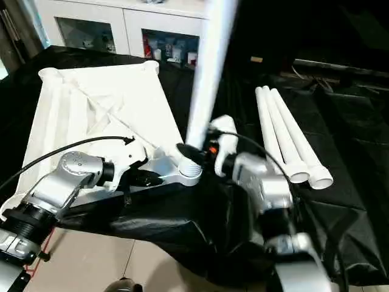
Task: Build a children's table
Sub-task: Insert table leg to table base
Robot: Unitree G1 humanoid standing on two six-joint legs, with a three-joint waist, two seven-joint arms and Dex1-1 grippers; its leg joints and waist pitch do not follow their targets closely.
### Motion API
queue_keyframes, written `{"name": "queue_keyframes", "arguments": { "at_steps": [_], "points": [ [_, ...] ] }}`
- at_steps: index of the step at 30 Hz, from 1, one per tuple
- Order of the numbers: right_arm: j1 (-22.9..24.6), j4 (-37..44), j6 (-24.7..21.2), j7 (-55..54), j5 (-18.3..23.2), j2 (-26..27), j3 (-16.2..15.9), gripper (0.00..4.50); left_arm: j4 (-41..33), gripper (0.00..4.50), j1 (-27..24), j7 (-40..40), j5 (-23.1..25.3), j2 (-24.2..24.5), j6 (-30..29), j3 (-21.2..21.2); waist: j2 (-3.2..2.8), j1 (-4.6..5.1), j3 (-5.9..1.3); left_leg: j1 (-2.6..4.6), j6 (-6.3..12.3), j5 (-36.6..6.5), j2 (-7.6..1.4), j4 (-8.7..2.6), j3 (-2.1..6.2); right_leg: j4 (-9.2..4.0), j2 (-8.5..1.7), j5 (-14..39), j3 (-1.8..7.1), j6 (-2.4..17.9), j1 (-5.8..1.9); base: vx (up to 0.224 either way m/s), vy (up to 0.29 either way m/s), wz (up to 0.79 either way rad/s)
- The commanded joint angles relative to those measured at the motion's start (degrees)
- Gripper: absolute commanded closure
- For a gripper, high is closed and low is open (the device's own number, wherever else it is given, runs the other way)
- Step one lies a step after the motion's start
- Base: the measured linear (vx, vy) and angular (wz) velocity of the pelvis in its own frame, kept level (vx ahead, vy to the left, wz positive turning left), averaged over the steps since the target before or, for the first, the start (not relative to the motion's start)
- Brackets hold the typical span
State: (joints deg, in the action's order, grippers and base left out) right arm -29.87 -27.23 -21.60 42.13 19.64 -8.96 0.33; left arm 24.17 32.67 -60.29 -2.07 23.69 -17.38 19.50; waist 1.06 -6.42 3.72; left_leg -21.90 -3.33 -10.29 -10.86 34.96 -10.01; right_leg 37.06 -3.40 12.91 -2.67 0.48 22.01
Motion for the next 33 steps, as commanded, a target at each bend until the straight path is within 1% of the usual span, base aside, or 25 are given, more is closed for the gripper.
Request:
{"name": "queue_keyframes", "arguments": {
  "at_steps": [1, 2, 3, 5, 7, 10, 11, 13, 14, 15, 16, 17, 18, 20, 21, 24, 25, 27, 28, 29, 30, 31, 32, 33],
  "points": [
    [3.18, -1.96, 0.34, -1.81, -0.49, 0.68, 0.40, 2.59, -0.13, 4.50, 2.23, 1.30, -0.67, -1.19, 1.18, -1.63, -1.16, 0.27, -4.41, 1.52, -1.91, -9.31, -2.51, -4.49, 0.74, -4.12, -4.90, -0.53, 2.70, 14.02, -2.30, 0.000, 0.000, 0.00],
    [3.78, -1.78, 0.88, -2.00, -0.33, 0.88, 0.66, 2.59, 0.04, 4.50, 2.33, 1.42, -0.58, -1.26, 1.26, -1.70, -1.09, 0.32, -4.41, 1.47, -1.97, -9.59, -2.51, -4.55, 0.81, -4.08, -4.88, -0.26, 2.66, 14.09, -2.38, 0.000, 0.000, 0.00],
    [4.42, -1.65, 1.38, -2.10, -0.18, 1.04, 0.88, 2.59, 0.28, 4.50, 2.47, 1.60, -0.49, -1.36, 1.35, -1.78, -1.14, 0.29, -4.38, 1.54, -2.01, -9.89, -2.54, -4.59, 0.82, -4.14, -4.89, 0.17, 2.65, 14.06, -2.31, 0.000, 0.000, 0.00],
    [5.86, -1.60, 2.64, -2.25, -0.54, 1.32, 1.03, 2.59, 0.66, 4.50, 2.63, 1.80, -0.36, -1.47, 1.52, -1.89, -1.35, 0.27, -4.25, 1.69, -2.31, -11.36, -2.60, -4.73, 0.85, -4.35, -4.87, 1.70, 2.68, 13.89, -2.15, 0.000, 0.000, 0.00],
    [6.49, -1.54, 3.31, -2.17, -0.80, 1.41, 1.04, 2.59, 0.78, 4.50, 2.68, 1.80, -0.31, -1.46, 1.60, -1.88, -1.25, 0.29, -4.23, 1.73, -2.48, -12.07, -2.64, -4.79, 0.88, -4.46, -4.96, 2.93, 2.72, 13.74, -2.15, 0.000, 0.000, 0.00],
    [7.32, -1.72, 4.56, -2.58, -1.19, 1.41, 1.07, 2.59, 1.00, 4.50, 2.70, 1.88, -0.16, -1.46, 1.82, -1.86, -1.25, 0.30, -4.20, 1.57, -2.46, -11.97, -2.62, -4.85, 0.93, -4.56, -5.00, 3.57, 2.74, 13.38, -2.18, 0.000, 0.000, 0.00],
    [7.70, -1.64, 5.39, -2.73, -1.79, 1.20, 0.67, 2.59, 1.18, 4.50, 2.72, 2.02, -0.01, -1.53, 1.95, -1.90, -1.12, 0.32, -4.21, 1.49, -2.33, -11.78, -2.61, -4.87, 0.92, -4.56, -5.00, 3.55, 2.73, 13.28, -2.23, 0.000, 0.000, 0.00],
    [7.91, -1.57, 5.92, -2.81, -2.18, 1.07, 0.40, 2.59, 1.30, 4.50, 2.75, 2.10, 0.09, -1.57, 2.03, -1.94, -1.14, 0.33, -4.20, 1.45, -2.21, -11.50, -2.60, -4.84, 0.92, -4.56, -5.02, 3.40, 2.76, 13.23, -2.23, 0.000, 0.000, 0.00],
    [8.28, -1.24, 6.60, -2.90, -2.91, 0.80, -0.17, 2.59, 1.45, 4.50, 2.76, 2.14, 0.16, -1.63, 2.15, -1.95, -0.90, 0.32, -4.20, 1.44, -2.05, -11.26, -2.63, -4.86, 0.89, -4.61, -5.02, 3.40, 2.75, 13.14, -2.23, 0.000, 0.000, 0.00],
    [8.66, -0.70, 7.38, -3.09, -3.60, 0.60, -0.67, 2.59, 1.55, 4.50, 2.77, 2.28, 0.22, -1.67, 2.22, -1.99, -1.04, 0.30, -4.16, 1.45, -1.93, -11.37, -2.57, -4.85, 0.88, -4.63, -5.00, 3.82, 2.77, 13.09, -2.18, 0.000, 0.000, 0.00],
    [8.91, -0.33, 7.89, -3.23, -3.99, 0.50, -0.97, 2.59, 1.61, 4.50, 2.78, 2.35, 0.25, -1.70, 2.26, -2.02, -1.06, 0.30, -4.13, 1.45, -1.91, -11.49, -2.60, -4.89, 0.90, -4.67, -5.00, 4.17, 2.76, 12.96, -2.15, 0.000, 0.000, 0.00],
    [9.20, 0.35, 8.82, -3.82, -5.00, 0.23, -1.69, 2.59, 1.74, 4.50, 2.83, 2.58, 0.34, -1.78, 2.29, -2.11, -0.72, 0.27, -4.07, 1.43, -1.91, -11.58, -2.63, -4.94, 0.90, -4.73, -5.05, 5.18, 2.77, 12.66, -2.13, 0.000, 0.000, 0.00],
    [9.22, 0.47, 9.00, -3.90, -5.26, 0.15, -1.91, 2.59, 1.75, 4.50, 2.84, 2.61, 0.36, -1.79, 2.30, -2.13, -0.64, 0.29, -4.04, 1.45, -1.88, -11.61, -2.64, -4.98, 0.86, -4.80, -5.04, 5.58, 2.79, 12.52, -2.08, 0.000, 0.000, 0.00],
    [9.45, 1.19, 10.07, -3.80, -6.76, -0.22, -3.44, 2.59, 1.71, 4.50, 2.72, 2.70, 0.38, -1.69, 2.35, -2.21, -0.77, 0.31, -3.98, 1.48, -1.92, -12.21, -2.65, -5.05, 0.93, -4.91, -5.03, 7.00, 2.81, 12.11, -1.99, 0.000, 0.000, 0.00],
    [9.54, 1.52, 10.14, -3.71, -6.96, -0.22, -3.80, 2.59, 1.68, 4.50, 2.66, 2.73, 0.38, -1.68, 2.34, -2.26, -0.43, 0.34, -3.96, 1.47, -1.77, -12.23, -2.66, -5.04, 0.87, -4.97, -5.05, 7.34, 2.86, 11.99, -1.96, 0.000, 0.000, 0.00],
    [9.83, 2.61, 10.05, -3.83, -7.28, 0.07, -4.59, 2.59, 1.34, 4.50, 2.26, 2.63, 0.51, -1.55, 2.30, -2.38, -0.54, 0.29, -3.93, 1.38, -1.41, -11.63, -2.66, -5.05, 0.87, -5.01, -5.11, 7.71, 2.91, 11.70, -1.92, 0.000, 0.000, 0.00],
    [9.83, 2.69, 10.06, -3.91, -7.32, 0.13, -4.65, 2.59, 1.29, 4.50, 2.19, 2.63, 0.53, -1.53, 2.31, -2.39, -0.43, 0.32, -3.94, 1.34, -1.29, -11.40, -2.64, -5.05, 0.88, -4.98, -5.09, 7.52, 2.90, 11.64, -1.97, 0.000, 0.000, 0.00],
    [9.52, 2.79, 10.23, -4.08, -7.74, 0.14, -5.18, 2.59, 1.15, 4.50, 1.93, 2.61, 0.63, -1.49, 2.30, -2.28, -0.45, 0.33, -3.87, 1.36, -1.30, -11.62, -2.66, -5.11, 0.88, -5.05, -5.06, 7.87, 2.88, 11.54, -1.85, 0.000, 0.000, 0.00],
    [9.31, 2.77, 10.34, -4.11, -8.05, 0.08, -5.54, 2.59, 1.10, 4.50, 1.81, 2.57, 0.68, -1.46, 2.29, -2.20, -0.34, 0.35, -3.86, 1.33, -1.32, -11.67, -2.64, -5.11, 0.85, -5.08, -5.07, 8.10, 2.90, 11.48, -1.87, 0.000, 0.000, 0.00],
    [8.84, 2.57, 10.38, -3.57, -8.53, -0.19, -6.26, 2.59, 0.91, 4.50, 1.60, 2.43, 0.73, -1.41, 2.24, -2.04, -0.39, 0.36, -3.82, 1.34, -1.41, -12.02, -2.63, -5.16, 0.88, -5.13, -5.08, 8.85, 2.90, 11.31, -1.84, 0.000, 0.000, 0.00],
    [8.56, 2.41, 10.06, -3.05, -8.71, -0.41, -6.67, 2.59, 0.80, 4.50, 1.53, 2.20, 0.72, -1.36, 2.22, -1.91, -0.22, 0.40, -3.79, 1.34, -1.43, -12.24, -2.64, -5.17, 0.86, -5.23, -5.15, 9.51, 2.93, 11.19, -1.85, 0.000, 0.000, 0.00],
    [8.36, 2.29, 9.80, -2.69, -8.81, -0.54, -6.91, 2.59, 0.73, 4.50, 1.50, 2.02, 0.71, -1.33, 2.20, -1.82, -0.23, 0.40, -3.79, 1.33, -1.39, -12.22, -2.63, -5.16, 0.86, -5.26, -5.17, 9.91, 2.96, 11.08, -1.86, 0.000, 0.000, 0.00],
    [7.93, 2.08, 9.22, -1.56, -9.18, -1.02, -7.81, 2.59, 0.63, 4.50, 1.46, 1.82, 0.75, -1.23, 2.20, -1.69, -0.14, 0.42, -3.76, 1.29, -1.37, -12.16, -2.64, -5.18, 0.88, -5.26, -5.15, 10.06, 2.95, 11.00, -1.86, 0.000, 0.000, 0.00],
    [7.91, 2.08, 9.21, -1.52, -9.19, -1.04, -7.84, 2.59, 0.63, 4.50, 1.46, 1.82, 0.75, -1.23, 2.20, -1.69, -0.16, 0.45, -3.75, 1.23, -1.31, -12.11, -2.61, -5.17, 0.88, -5.28, -5.13, 10.31, 2.94, 10.86, -1.88, 0.000, 0.000, 0.00]
  ]
}}
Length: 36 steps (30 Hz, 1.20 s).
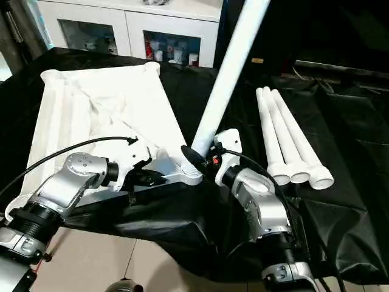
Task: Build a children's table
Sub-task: Insert table leg to table base
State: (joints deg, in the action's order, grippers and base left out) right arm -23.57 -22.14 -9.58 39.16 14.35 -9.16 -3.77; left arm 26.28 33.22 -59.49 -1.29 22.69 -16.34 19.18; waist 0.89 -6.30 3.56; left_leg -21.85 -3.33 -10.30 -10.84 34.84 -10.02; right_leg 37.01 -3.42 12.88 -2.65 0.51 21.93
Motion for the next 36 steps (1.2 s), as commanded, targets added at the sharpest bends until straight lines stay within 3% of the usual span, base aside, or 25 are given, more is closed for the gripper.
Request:
{"name": "queue_keyframes", "arguments": {
  "at_steps": [1, 8, 16, 20, 25, 33, 36],
  "points": [
    [1.48, -3.08, -2.93, 1.82, -4.05, -0.99, -4.06, 2.59, -1.49, 4.50, 0.90, 1.00, -0.01, -0.20, 1.16, -1.35, 0.01, 0.32, -3.59, 1.21, -1.28, -12.16, -2.65, -5.04, 0.88, -5.23, -5.11, 10.40, 2.92, 10.77, -1.76, 0.000, 0.000, 0.00],
    [-0.92, -5.49, -3.58, 8.24, -5.49, -3.31, -8.27, 2.60, -1.41, 4.50, 1.20, 0.39, 0.20, 0.30, 1.37, -1.04, 0.28, 0.37, -3.67, 1.23, -0.85, -11.06, -2.66, -4.96, 0.81, -5.10, -5.01, 8.50, 2.89, 11.11, -1.76, 0.000, 0.000, 0.00],
    [-2.60, -7.70, -2.72, 14.58, -3.03, -4.25, -7.08, 2.60, -1.42, 4.50, 1.17, -0.96, 0.29, 0.51, 3.03, -0.49, 0.27, 0.44, -3.73, 1.31, -0.52, -11.35, -2.77, -4.92, 0.79, -5.09, -5.05, 7.66, 2.88, 11.91, -1.83, 0.000, 0.000, 0.00],
    [-3.08, -8.72, -1.56, 19.25, -2.23, -5.14, -7.44, 2.60, -3.11, 4.50, 0.56, -3.69, -0.13, 1.23, 3.98, 0.41, 0.40, 0.26, -3.98, 1.23, 0.55, -8.66, -2.76, -4.76, 0.70, -4.61, -5.00, 3.42, 2.73, 12.73, -2.04, 0.000, 0.000, 0.00],
    [-3.58, -9.48, 0.32, 23.05, -2.34, -5.96, -8.14, 2.60, -4.96, 4.50, 0.08, -5.24, 0.66, 2.76, 4.19, 1.25, 0.43, 0.23, -3.99, 1.18, 1.17, -8.33, -2.82, -4.73, 0.65, -4.48, -5.03, 2.04, 2.66, 13.49, -2.12, 0.000, 0.000, 0.00],
    [-4.32, -10.62, 0.83, 23.32, -2.51, -5.84, -7.61, 2.60, -6.01, 4.50, 0.75, -4.23, 0.63, 3.01, 2.33, -0.12, 0.72, 0.20, -3.94, 1.39, 0.40, -9.39, -2.87, -4.87, 0.64, -4.61, -5.08, 3.44, 2.68, 13.72, -2.03, 0.000, 0.000, 0.00],
    [-5.12, -13.17, 1.81, 18.10, -3.60, -4.33, -6.01, 2.60, -5.24, 4.50, 1.52, -1.48, 0.24, 1.83, 1.04, -1.47, 0.71, 0.33, -3.84, 1.48, -0.38, -10.67, -2.89, -5.03, 0.68, -4.75, -5.08, 5.05, 2.65, 13.70, -1.86, 0.000, 0.000, 0.00]
  ]
}}
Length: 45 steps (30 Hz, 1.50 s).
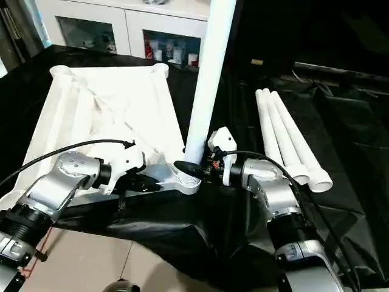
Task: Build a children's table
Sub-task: Insert table leg to table base
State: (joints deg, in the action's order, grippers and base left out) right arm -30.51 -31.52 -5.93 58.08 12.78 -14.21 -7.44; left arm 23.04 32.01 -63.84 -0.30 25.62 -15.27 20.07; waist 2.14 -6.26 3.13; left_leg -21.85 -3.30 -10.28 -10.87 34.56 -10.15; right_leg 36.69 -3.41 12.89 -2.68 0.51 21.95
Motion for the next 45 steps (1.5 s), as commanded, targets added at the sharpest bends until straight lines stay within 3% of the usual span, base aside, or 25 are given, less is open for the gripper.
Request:
{"name": "queue_keyframes", "arguments": {
  "at_steps": [1, 4, 7, 10, 11, 13, 16, 20, 25, 31, 32, 36, 40, 45],
  "points": [
    [1.53, -4.83, -1.32, -2.88, -2.50, 1.31, -1.71, 2.60, -1.84, 4.50, 3.01, 3.93, -0.92, -1.62, -0.66, -2.87, -0.52, 0.33, -3.39, 1.51, -0.62, -11.14, -2.85, -4.76, 0.80, -4.50, -5.13, 5.78, 2.72, 13.63, -1.86, 0.000, 0.000, 0.00],
    [-0.22, -9.88, 0.26, -14.18, -4.45, 4.71, 0.92, 2.60, 0.02, 4.50, 5.59, 9.39, -0.60, -4.77, -4.60, -4.34, -0.52, 0.87, -3.25, 1.57, -2.58, -13.86, -2.74, -5.07, 1.01, -4.94, -5.29, 11.41, 2.77, 12.56, -1.75, 0.000, 0.000, 0.00],
    [-3.09, -13.45, 0.48, -22.08, -4.37, 8.28, 2.94, 2.60, 3.66, 4.50, 9.01, 15.23, 0.58, -8.29, -7.32, -5.25, -0.77, 1.49, -3.27, 1.57, -2.94, -14.24, -2.67, -5.05, 1.05, -5.07, -5.18, 11.35, 2.87, 12.43, -1.65, 0.000, 0.000, 0.00],
    [-5.71, -16.57, 0.49, -27.80, -4.12, 10.80, 4.31, 2.60, 7.40, 4.50, 11.91, 21.22, 1.63, -11.20, -9.83, -6.28, -0.55, 1.49, -3.40, 1.59, -3.09, -13.55, -2.45, -4.87, 1.00, -5.15, -5.15, 11.02, 2.87, 12.36, -1.70, 0.000, 0.000, 0.00],
    [-8.62, -20.49, 0.81, -34.48, -3.97, 13.36, 5.63, 2.60, 11.28, 4.50, 14.47, 26.39, 2.56, -14.05, -11.51, -6.69, -0.83, 1.53, -3.45, 1.44, -2.80, -12.16, -2.39, -4.76, 0.85, -5.01, -5.10, 8.75, 2.98, 12.50, -1.66, 0.000, 0.000, 0.00],
    [-10.66, -23.16, 0.42, -38.10, -3.35, 15.26, 7.16, 2.60, 12.83, 4.50, 15.54, 28.16, 2.95, -15.77, -11.52, -6.44, -0.76, 1.49, -3.79, 1.29, -2.28, -9.37, -2.38, -4.62, 0.94, -4.51, -5.01, 3.31, 2.81, 13.25, -2.12, 0.000, 0.000, 0.00],
    [-11.94, -24.74, 0.38, -39.39, -3.54, 16.33, 7.46, 2.60, 13.23, 4.50, 16.01, 29.12, 3.04, -16.89, -11.85, -6.12, -0.88, 1.56, -4.14, 0.94, -0.09, -4.74, -2.29, -4.29, 0.92, -3.60, -4.76, -6.51, 2.63, 14.44, -2.65, 0.000, 0.000, 0.00],
    [-14.51, -28.83, 0.41, -41.85, -5.39, 17.76, 7.86, 2.60, 14.66, 4.50, 16.75, 31.54, 4.42, -18.72, -12.59, -5.42, -0.72, 1.71, -4.07, 1.12, 1.18, -5.02, -2.37, -4.23, 0.77, -3.73, -4.79, -7.40, 2.58, 15.59, -2.74, 0.000, 0.000, 0.00],
    [-15.41, -30.84, 0.30, -41.58, -5.84, 18.02, 8.10, 2.60, 14.85, 4.50, 16.49, 31.02, 4.41, -18.76, -12.36, -5.16, -0.63, 1.75, -3.78, 1.33, 0.39, -8.17, -2.59, -4.54, 0.79, -4.21, -4.98, -2.07, 2.64, 15.10, -2.63, 0.000, 0.000, 0.00],
    [-16.55, -32.80, 0.12, -40.52, -7.15, 17.88, 7.99, 2.60, 13.19, 4.50, 15.69, 28.84, 4.92, -18.13, -11.53, -3.76, -0.65, 1.96, -3.72, 1.27, 0.23, -8.20, -2.56, -4.61, 0.80, -4.27, -4.97, -1.60, 2.66, 14.88, -2.49, 0.000, 0.000, 0.00],
    [-16.75, -32.95, -0.20, -39.73, -7.86, 17.64, 7.44, 2.60, 12.35, 4.50, 15.24, 27.56, 5.08, -17.65, -10.89, -3.05, -0.35, 2.10, -3.71, 1.24, 0.27, -8.34, -2.59, -4.65, 0.79, -4.38, -5.00, -1.11, 2.66, 14.77, -2.53, 0.000, 0.000, 0.00],
    [-17.04, -31.87, -2.30, -31.90, -8.91, 15.46, 5.16, 2.60, 8.44, 4.50, 13.09, 21.58, 4.57, -15.00, -8.65, -1.15, -0.45, 2.47, -3.84, 0.87, 1.35, -6.69, -2.57, -4.50, 0.84, -4.00, -5.07, -3.47, 2.63, 15.21, -2.86, 0.000, 0.000, 0.00],
    [-16.46, -29.58, -4.82, -20.93, -9.80, 11.99, 1.98, 2.60, 4.45, 4.50, 10.17, 15.11, 3.59, -11.13, -4.78, 0.11, -0.61, 2.50, -3.82, 1.02, 2.82, -6.32, -2.80, -4.41, 0.82, -3.84, -5.03, -5.39, 2.53, 16.24, -2.82, 0.000, 0.000, 0.00],
    [-14.51, -25.06, -6.25, -7.09, -9.78, 7.75, -0.80, 2.60, 1.49, 4.50, 7.56, 9.60, 1.85, -8.07, -0.52, 0.07, -0.71, 2.12, -3.58, 1.37, 1.78, -8.94, -3.04, -4.66, 0.79, -4.23, -5.04, -1.62, 2.59, 16.10, -2.55, 0.000, 0.000, 0.00]
  ]
}}
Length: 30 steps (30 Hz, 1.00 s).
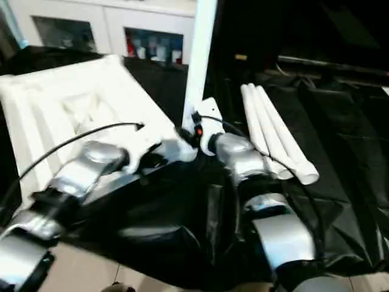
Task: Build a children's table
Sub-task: Insert table leg to table base
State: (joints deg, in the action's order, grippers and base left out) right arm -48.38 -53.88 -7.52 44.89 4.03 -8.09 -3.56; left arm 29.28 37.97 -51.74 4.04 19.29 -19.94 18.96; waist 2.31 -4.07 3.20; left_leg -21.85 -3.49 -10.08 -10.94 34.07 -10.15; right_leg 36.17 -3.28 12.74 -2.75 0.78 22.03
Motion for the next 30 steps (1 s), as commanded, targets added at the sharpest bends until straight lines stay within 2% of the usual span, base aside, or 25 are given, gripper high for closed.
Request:
{"name": "queue_keyframes", "arguments": {
  "at_steps": [1, 5, 7, 9, 10, 11, 14, 21, 24, 26, 27, 28, 29, 30],
  "points": [
    [4.15, -1.33, -4.74, 8.86, -0.96, 0.62, -5.46, 2.60, -5.49, 4.50, 1.04, -3.63, -2.87, -1.10, 5.39, 1.22, -0.90, -0.21, -3.65, 1.41, 1.74, -9.28, -3.05, -4.16, 0.71, -3.65, -5.20, -1.44, 2.72, 15.72, -2.51, 0.000, 0.000, 0.00],
    [7.94, 4.75, -4.72, 17.61, -1.13, -3.51, -8.96, 2.61, -7.53, 4.50, -0.44, -6.41, -3.16, 1.25, 6.85, 1.26, -0.81, -1.39, -3.72, 1.58, 1.99, -8.15, -3.07, -4.10, 0.57, -3.43, -5.07, -2.98, 2.68, 15.32, -2.41, 0.000, 0.000, 0.00],
    [9.74, 7.53, -4.62, 19.69, -1.43, -4.98, -10.09, 2.61, -8.20, 4.50, -1.08, -7.82, -3.15, 2.41, 7.16, 1.21, -0.96, -1.70, -3.65, 1.70, 1.64, -8.79, -2.99, -4.13, 0.52, -3.64, -5.08, -1.50, 2.69, 15.02, -2.26, 0.000, 0.000, 0.00],
    [11.41, 10.59, -5.94, 22.03, -1.08, -6.02, -10.63, 2.61, -9.04, 4.50, -1.92, -9.81, -3.55, 3.50, 7.42, 1.01, -0.98, -1.90, -3.67, 1.61, 1.15, -9.25, -3.06, -4.25, 0.63, -3.65, -5.12, -0.50, 2.69, 14.54, -2.43, 0.000, 0.000, 0.00],
    [11.69, 11.11, -6.14, 22.48, -0.94, -6.16, -10.68, 2.61, -9.22, 4.50, -2.09, -10.22, -3.61, 3.72, 7.47, 1.04, -1.00, -1.86, -3.57, 1.53, 1.14, -9.59, -3.06, -4.30, 0.62, -3.71, -5.10, 0.02, 2.71, 14.39, -2.33, 0.000, 0.000, 0.00],
    [12.28, 12.17, -6.71, 23.29, -0.63, -6.36, -10.78, 2.61, -9.63, 4.50, -2.53, -11.24, -3.79, 4.23, 7.75, 1.10, -1.15, -1.85, -3.61, 1.79, 0.57, -10.69, -3.05, -4.39, 0.63, -3.87, -4.99, 1.35, 2.68, 14.31, -2.12, 0.000, 0.000, 0.00],
    [13.64, 14.89, -7.99, 25.09, -0.02, -6.90, -11.51, 2.61, -10.19, 4.50, -3.28, -13.34, -4.01, 5.28, 8.37, 1.25, -1.27, -1.91, -3.54, 1.77, -0.12, -11.41, -2.99, -4.50, 0.71, -3.98, -5.04, 2.73, 2.73, 14.16, -2.13, 0.000, 0.000, 0.00],
    [15.46, 18.22, -9.37, 26.40, 0.17, -7.29, -12.48, 2.61, -9.99, 4.50, -3.32, -14.22, -4.02, 5.84, 8.61, 1.15, -1.26, -1.96, -3.63, 1.72, -0.26, -10.77, -2.91, -4.48, 0.71, -3.82, -4.95, 1.00, 2.71, 14.14, -2.13, 0.000, 0.000, 0.00],
    [15.82, 17.91, -8.68, 23.44, -0.61, -6.61, -11.94, 2.61, -8.17, 4.50, -2.59, -12.20, -3.09, 4.99, 8.67, 0.45, -1.17, -2.00, -3.61, 1.74, -0.48, -11.31, -2.93, -4.51, 0.72, -3.97, -5.10, 2.60, 2.75, 14.00, -2.09, 0.000, 0.000, 0.00],
    [14.96, 14.87, -6.89, 16.60, -1.81, -4.83, -10.37, 2.61, -6.67, 4.50, -1.74, -10.19, -2.84, 3.69, 7.68, -0.36, -1.01, -1.93, -3.49, 1.72, -0.60, -11.51, -2.90, -4.55, 0.70, -4.03, -5.07, 3.31, 2.77, 13.86, -2.00, 0.000, 0.000, 0.00],
    [14.80, 14.38, -6.71, 15.45, -1.99, -4.53, -10.10, 2.61, -6.47, 4.50, -1.60, -9.92, -2.83, 3.49, 7.52, -0.46, -1.02, -1.70, -3.02, 1.91, -1.69, -15.00, -2.78, -4.96, 0.84, -4.71, -5.24, 9.73, 2.81, 13.05, -1.83, 0.000, 0.000, 0.00],
    [14.51, 13.51, -6.40, 13.44, -2.29, -4.01, -9.62, 2.61, -6.11, 4.50, -1.37, -9.43, -2.82, 3.15, 7.25, -0.65, -1.03, -1.63, -2.86, 2.05, -2.19, -16.59, -2.79, -5.06, 0.88, -4.99, -5.36, 12.76, 2.87, 12.55, -1.69, 0.000, 0.000, 0.00],
    [13.24, 10.52, -6.11, 6.65, -2.73, -2.16, -7.75, 2.61, -4.92, 4.50, -0.41, -7.58, -2.60, 1.90, 6.00, -1.05, -0.88, -1.45, -2.76, 2.37, -3.05, -18.46, -2.84, -5.17, 1.02, -5.41, -5.64, 17.53, 3.02, 11.53, -1.50, 0.000, 0.000, 0.00],
    [12.05, 8.01, -6.67, 1.24, -2.63, -0.51, -5.98, 2.61, -3.65, 4.50, 0.58, -5.91, -2.41, 0.65, 5.03, -1.35, -0.88, -1.13, -2.61, 2.45, -3.52, -19.46, -2.78, -5.25, 1.08, -5.51, -5.60, 19.76, 3.06, 11.34, -1.25, 0.000, 0.000, 0.00]
  ]
}}
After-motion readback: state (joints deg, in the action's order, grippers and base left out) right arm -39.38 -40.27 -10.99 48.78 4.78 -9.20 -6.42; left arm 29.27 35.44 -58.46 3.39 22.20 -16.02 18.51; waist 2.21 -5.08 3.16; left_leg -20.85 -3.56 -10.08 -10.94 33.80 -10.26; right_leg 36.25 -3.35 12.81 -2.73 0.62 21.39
